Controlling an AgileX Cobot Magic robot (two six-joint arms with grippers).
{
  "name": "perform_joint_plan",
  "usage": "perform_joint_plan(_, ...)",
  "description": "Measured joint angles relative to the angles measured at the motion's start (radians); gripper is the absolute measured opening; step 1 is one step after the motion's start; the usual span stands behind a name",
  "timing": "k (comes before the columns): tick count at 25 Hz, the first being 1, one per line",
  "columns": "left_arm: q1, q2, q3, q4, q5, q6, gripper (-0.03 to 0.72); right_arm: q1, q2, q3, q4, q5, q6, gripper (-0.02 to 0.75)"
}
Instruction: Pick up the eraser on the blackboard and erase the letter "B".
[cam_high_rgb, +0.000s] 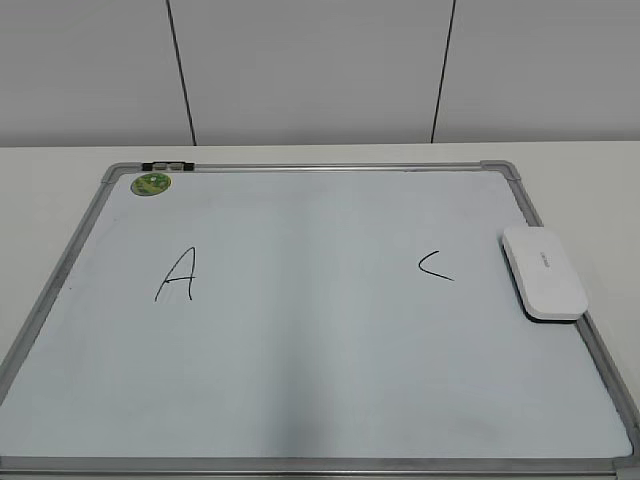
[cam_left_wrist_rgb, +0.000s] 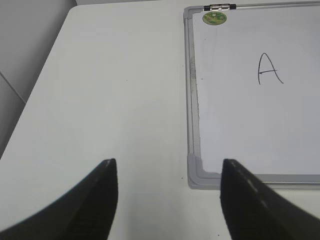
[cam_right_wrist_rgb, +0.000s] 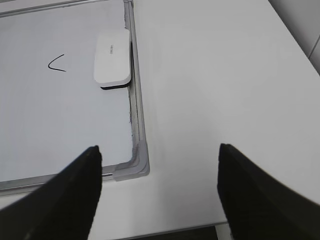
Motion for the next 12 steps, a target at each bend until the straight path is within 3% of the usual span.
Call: perform_joint_plan(12,0.000,0.000,0.000,0.000,0.000,0.000,0.472,0.000,0.000,0.000,0.000,0.000,-0.002,0.536)
